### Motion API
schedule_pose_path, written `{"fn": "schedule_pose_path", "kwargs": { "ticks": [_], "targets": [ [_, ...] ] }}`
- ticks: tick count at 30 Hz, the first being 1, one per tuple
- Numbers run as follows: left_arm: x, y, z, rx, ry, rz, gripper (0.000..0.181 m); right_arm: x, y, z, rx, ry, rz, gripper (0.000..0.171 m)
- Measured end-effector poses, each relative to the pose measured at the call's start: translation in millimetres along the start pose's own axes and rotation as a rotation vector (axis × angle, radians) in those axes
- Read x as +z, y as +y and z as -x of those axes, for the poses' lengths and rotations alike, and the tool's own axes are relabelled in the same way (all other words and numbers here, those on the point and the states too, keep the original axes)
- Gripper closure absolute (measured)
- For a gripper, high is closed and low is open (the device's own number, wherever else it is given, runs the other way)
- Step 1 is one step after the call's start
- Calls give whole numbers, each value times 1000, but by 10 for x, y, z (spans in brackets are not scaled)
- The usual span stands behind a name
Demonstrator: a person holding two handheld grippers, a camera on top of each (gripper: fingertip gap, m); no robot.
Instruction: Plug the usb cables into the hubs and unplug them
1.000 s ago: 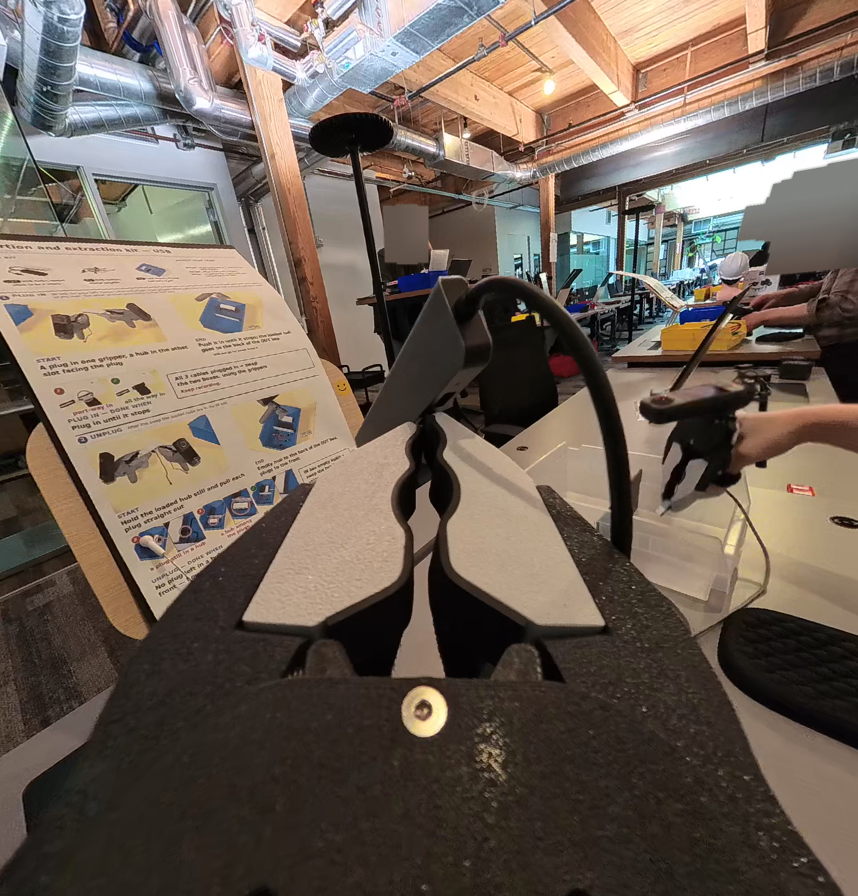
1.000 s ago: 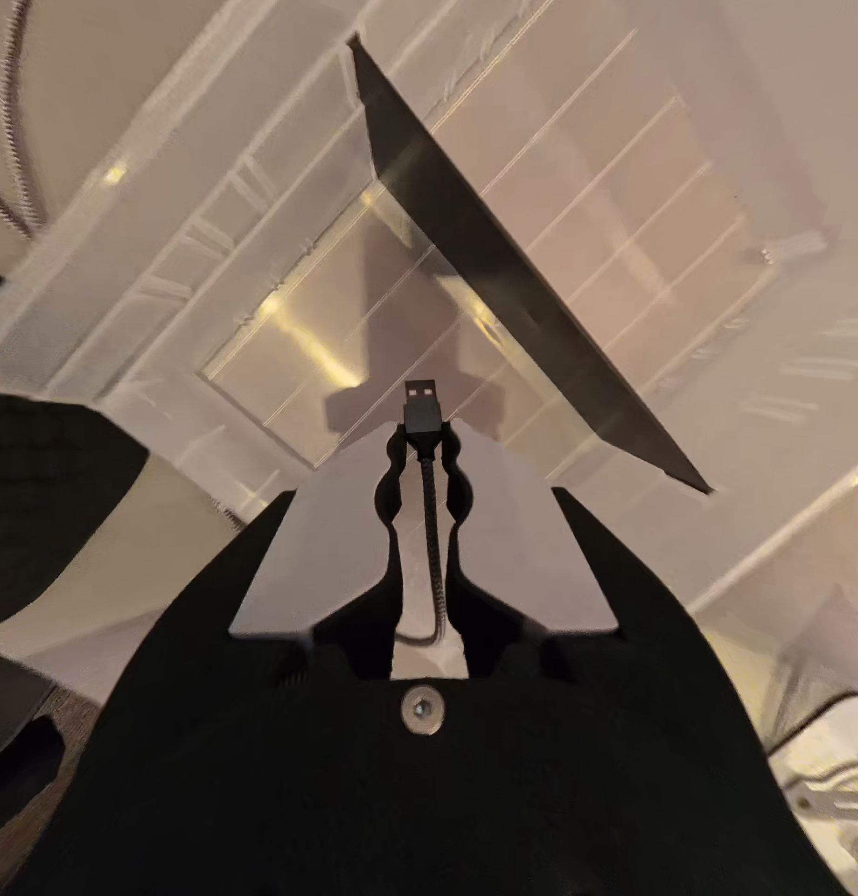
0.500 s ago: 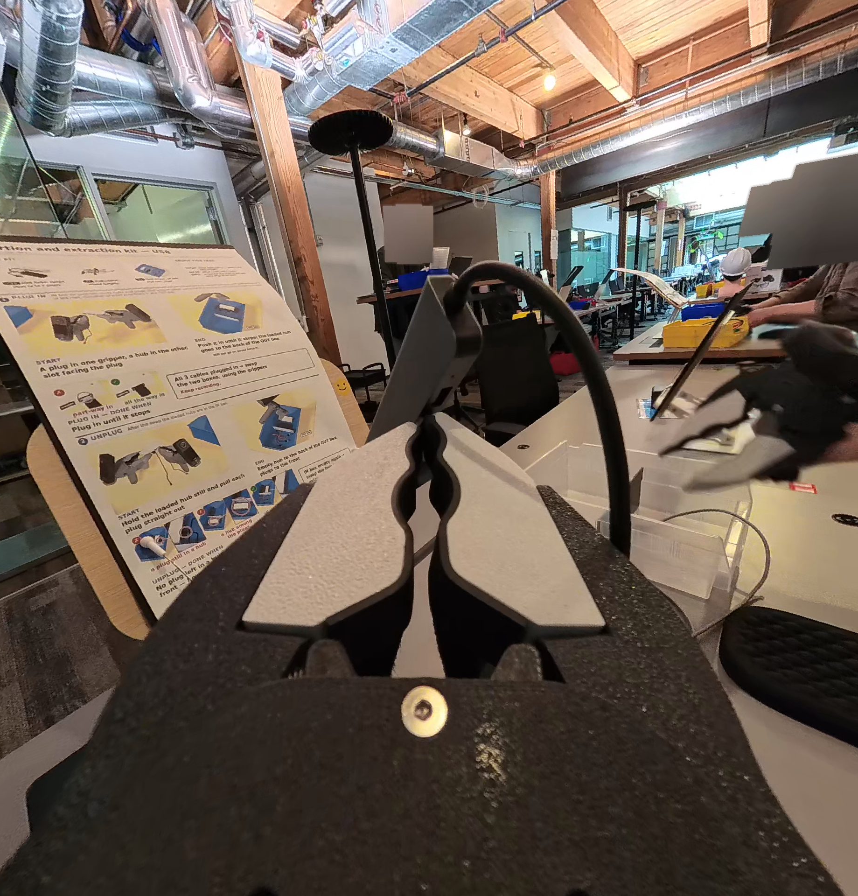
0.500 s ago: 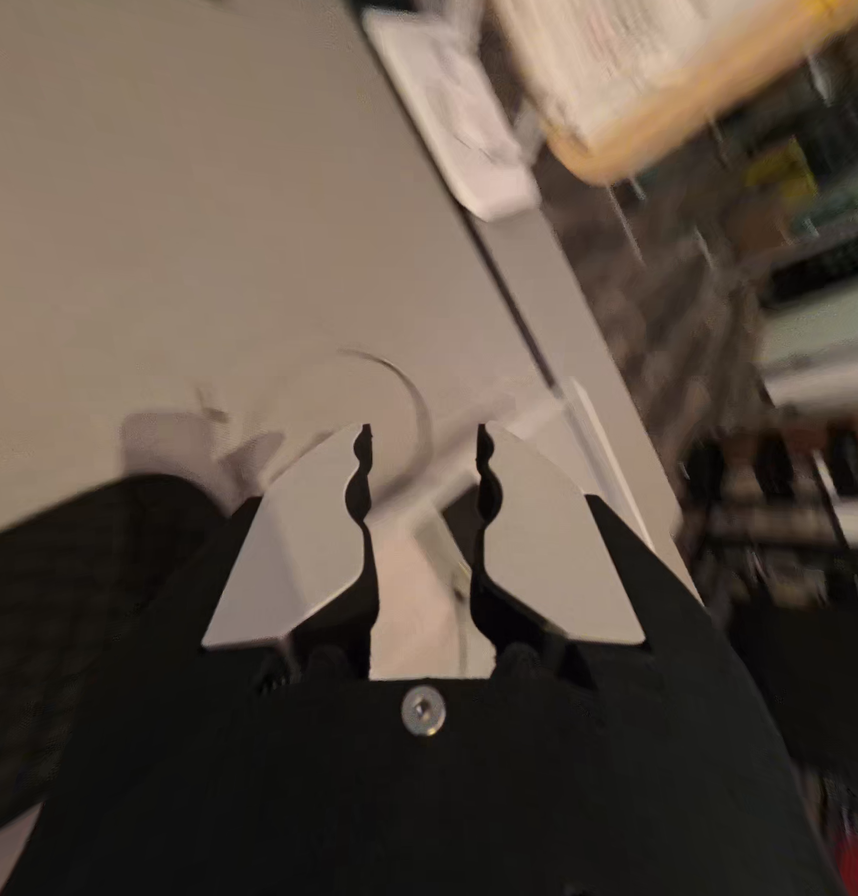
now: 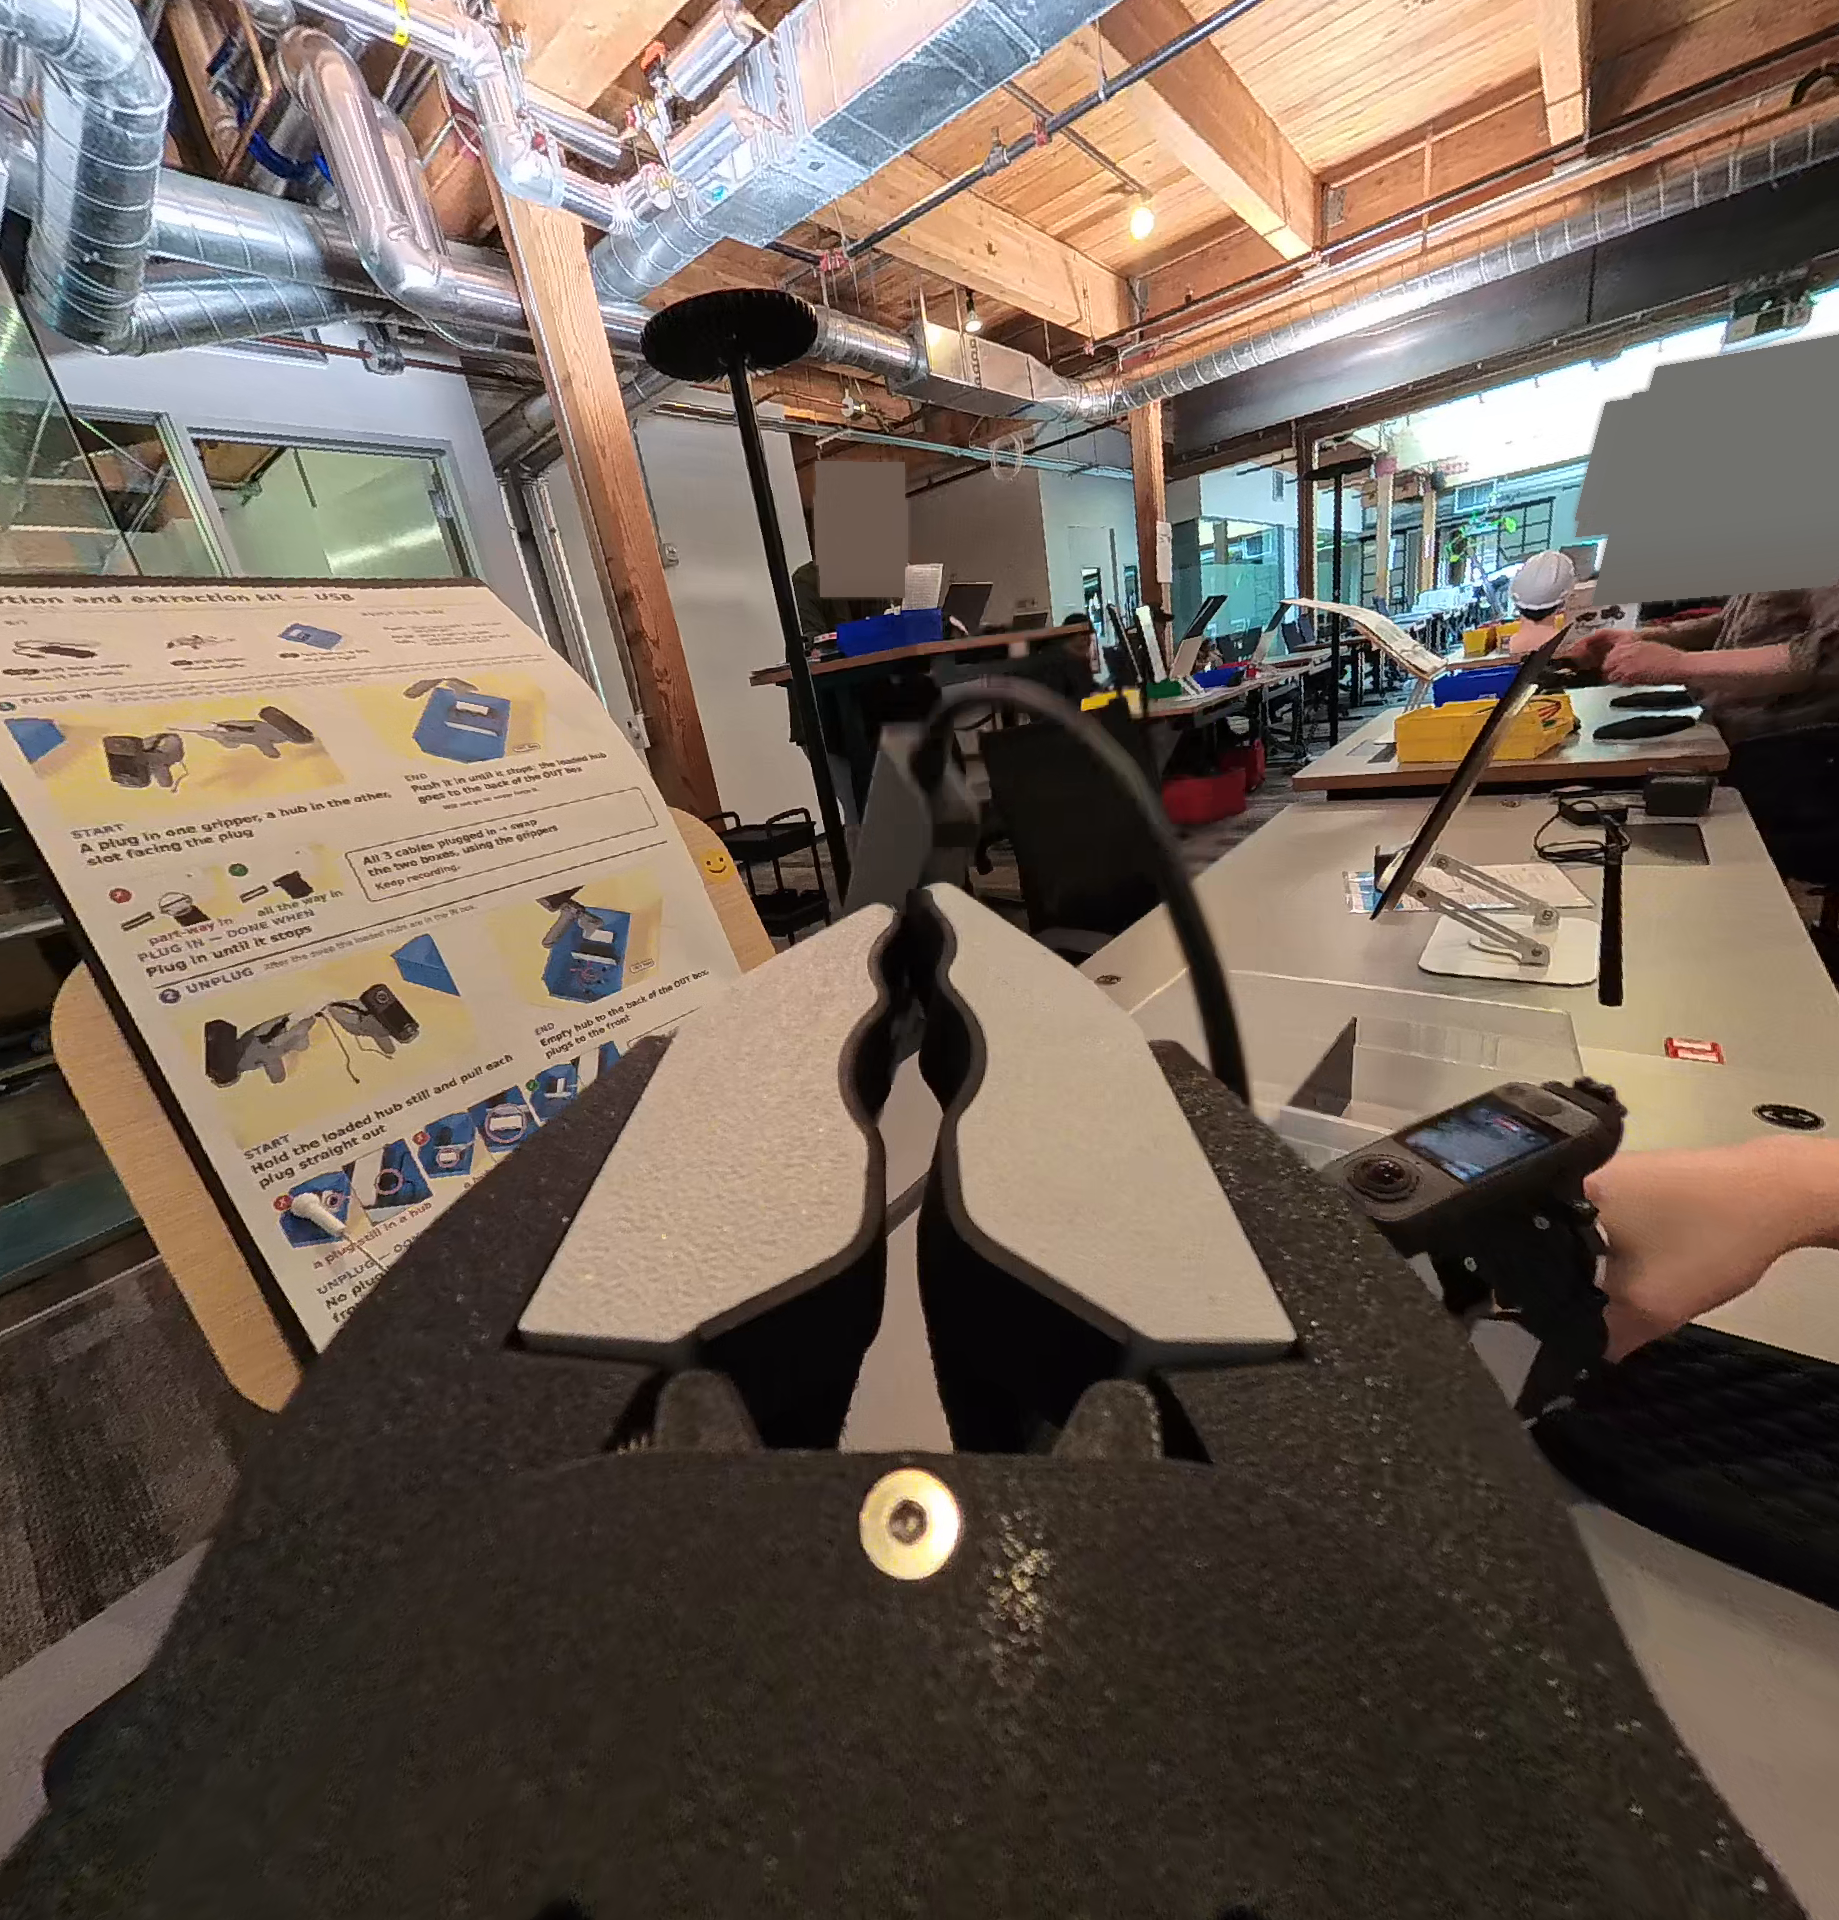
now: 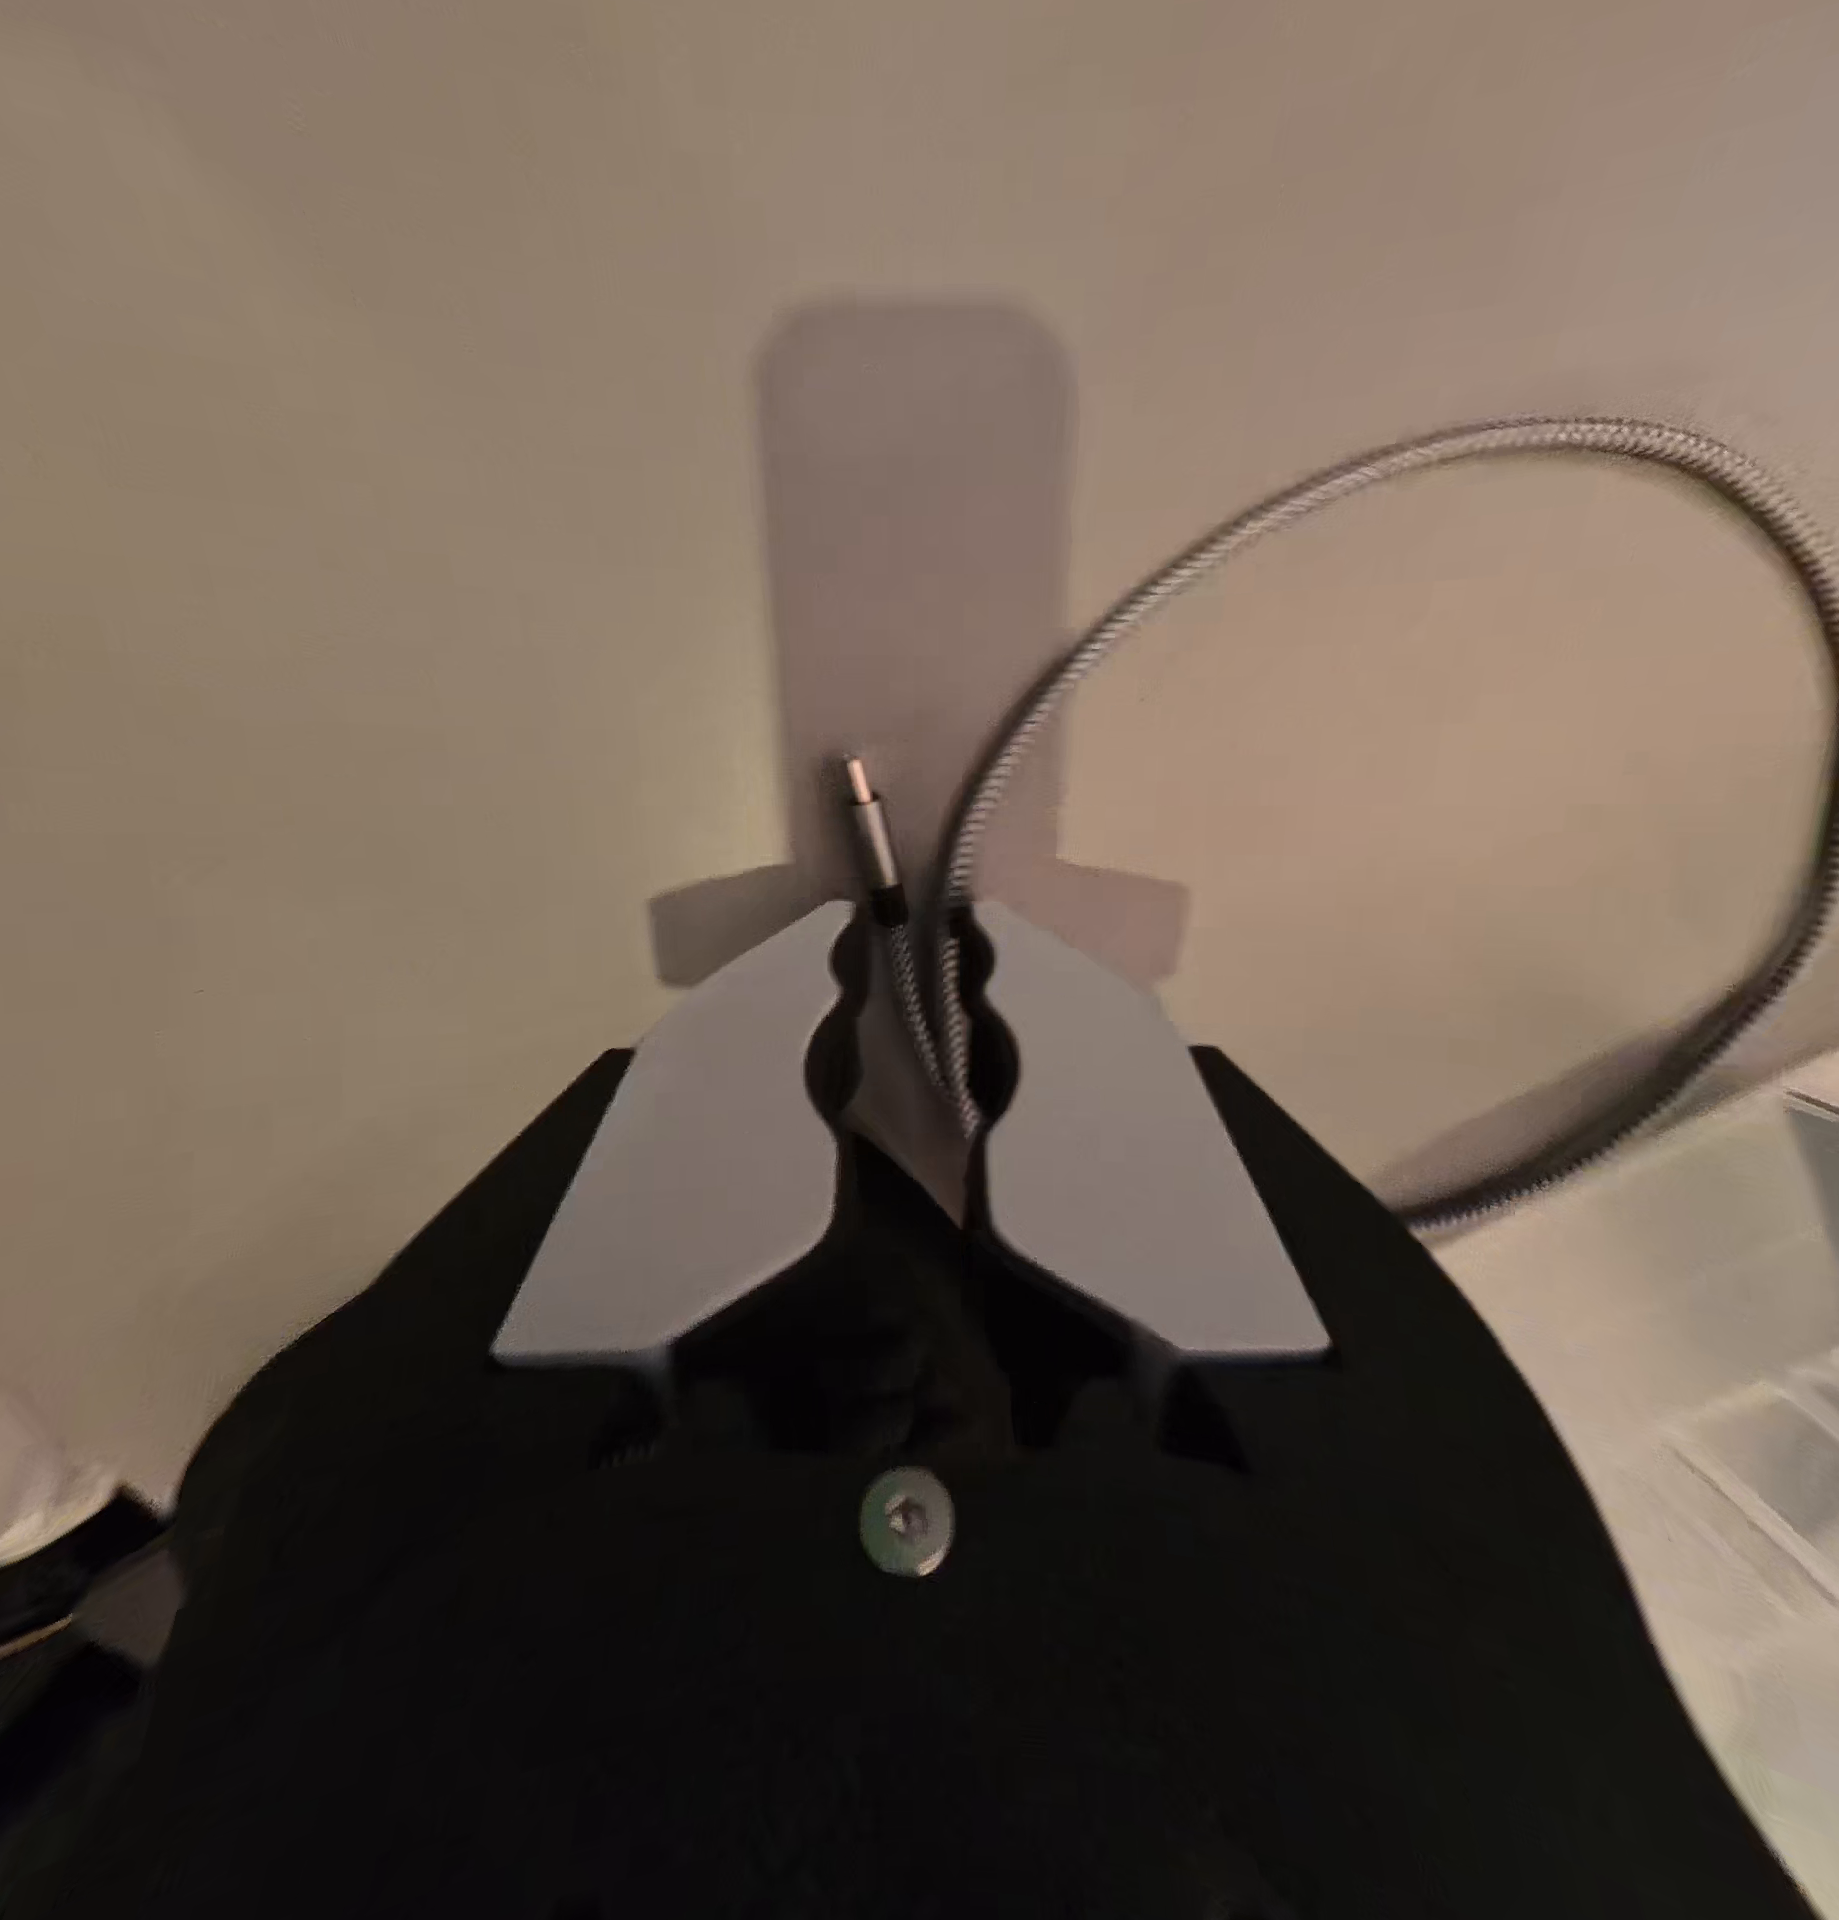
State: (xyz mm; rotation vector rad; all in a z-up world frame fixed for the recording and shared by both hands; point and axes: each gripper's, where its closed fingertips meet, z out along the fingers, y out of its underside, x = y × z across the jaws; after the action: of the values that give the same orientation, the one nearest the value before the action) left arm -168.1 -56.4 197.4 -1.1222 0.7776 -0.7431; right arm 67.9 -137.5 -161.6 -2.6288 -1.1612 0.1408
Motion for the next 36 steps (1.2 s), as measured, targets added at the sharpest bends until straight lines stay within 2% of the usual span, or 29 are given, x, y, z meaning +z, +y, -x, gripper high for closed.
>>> {"fn": "schedule_pose_path", "kwargs": {
  "ticks": [1, 9, 13, 17, 20, 22, 24, 29, 34, 36],
  "targets": [
    [-2, -7, -1, -9, 2, -6, 181, 3, -1, 10, 2, -16, -3, 161],
    [61, 127, -16, -29, 37, 53, 181, -20, 34, 91, -41, -61, 1, 162],
    [85, 282, -82, -34, 90, 159, 181, -126, 9, 63, -39, -30, -44, 162],
    [129, 629, -349, -59, 264, 349, 181, -256, -3, 14, -39, -2, -92, 162],
    [135, 1067, -615, -67, 411, 573, 179, -398, -17, -33, -53, 30, -138, 162],
    [144, 1381, -727, -22, 451, 729, 170, -595, -45, -58, -62, 53, -183, 162],
    [216, 1566, -792, 40, 448, 799, 169, -889, -83, -90, -85, 76, -238, 162],
    [363, 1551, -971, 49, 477, 755, 179, -1827, -166, -259, -190, 160, -350, 163],
    [349, 1465, -897, 34, 451, 723, 180, -2649, -133, -542, -400, 263, -325, 164],
    [345, 1433, -873, 22, 446, 709, 180, -2853, -74, -634, -465, 233, -297, 164]
  ]
}}
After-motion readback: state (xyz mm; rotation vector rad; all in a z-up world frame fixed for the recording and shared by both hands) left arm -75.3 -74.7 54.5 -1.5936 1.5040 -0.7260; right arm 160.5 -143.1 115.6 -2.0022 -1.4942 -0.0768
